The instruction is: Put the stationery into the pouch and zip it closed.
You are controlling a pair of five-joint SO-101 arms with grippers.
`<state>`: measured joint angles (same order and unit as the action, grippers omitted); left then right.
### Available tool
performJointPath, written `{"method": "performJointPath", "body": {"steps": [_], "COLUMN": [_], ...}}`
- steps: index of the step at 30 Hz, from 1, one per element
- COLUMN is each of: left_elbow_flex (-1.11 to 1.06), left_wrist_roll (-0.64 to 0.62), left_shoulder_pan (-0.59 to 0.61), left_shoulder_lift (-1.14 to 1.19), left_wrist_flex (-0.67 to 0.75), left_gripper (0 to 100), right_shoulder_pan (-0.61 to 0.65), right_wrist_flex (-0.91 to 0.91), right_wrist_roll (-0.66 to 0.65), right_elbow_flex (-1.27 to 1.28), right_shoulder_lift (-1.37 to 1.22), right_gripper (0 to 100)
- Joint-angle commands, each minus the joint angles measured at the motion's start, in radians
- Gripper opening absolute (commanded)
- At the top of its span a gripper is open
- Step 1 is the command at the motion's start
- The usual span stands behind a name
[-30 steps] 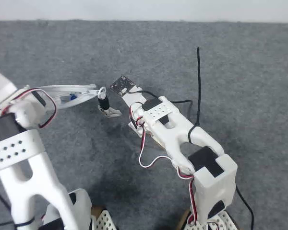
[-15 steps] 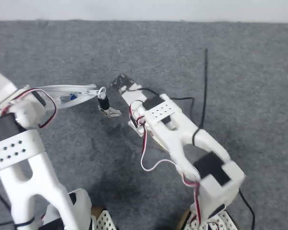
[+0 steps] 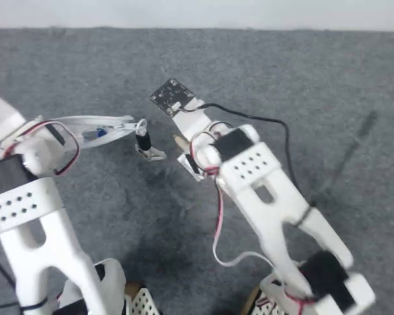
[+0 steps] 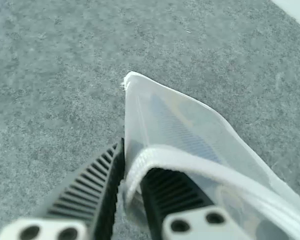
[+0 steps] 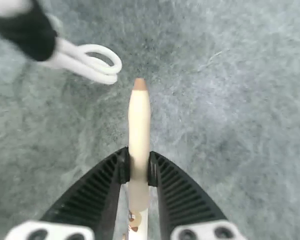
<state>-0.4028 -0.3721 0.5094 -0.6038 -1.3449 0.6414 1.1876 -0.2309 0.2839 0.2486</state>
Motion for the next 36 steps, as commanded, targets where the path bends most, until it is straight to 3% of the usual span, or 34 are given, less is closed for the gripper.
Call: {"method": "performJointPath", "body": {"steps": [1, 4, 13, 21, 28, 36], "left_elbow_flex": [0.048, 0.059, 0.085, 0.174, 0.170, 0.105], "left_wrist_roll": [-0.017, -0.018, -0.041, -0.021, -0.005, -0.005], "left_shoulder_pan": [-0.046, -0.084, -0.207, -0.295, -0.318, -0.318], "left_shoulder_lift": [-0.015, -0.015, -0.015, -0.015, -0.011, -0.014], "left_wrist_flex": [0.032, 0.029, 0.005, -0.074, -0.086, -0.046], "left_gripper": [1, 1, 1, 1, 1, 1], "right_shoulder_pan": [0.039, 0.050, 0.051, 0.051, 0.051, 0.076], "right_wrist_flex": [0.085, 0.070, -0.243, -0.506, -0.794, -1.211], "right_wrist_roll": [0.021, 0.135, 0.399, 0.535, 0.559, 0.555], "right_elbow_flex": [-0.040, 0.014, 0.354, 0.621, 0.802, 0.962], "right_shoulder_lift": [0.197, 0.321, 0.769, 1.147, 1.323, 1.331], "right_gripper": [0.6, 0.6, 0.6, 0.6, 0.6, 0.6]}}
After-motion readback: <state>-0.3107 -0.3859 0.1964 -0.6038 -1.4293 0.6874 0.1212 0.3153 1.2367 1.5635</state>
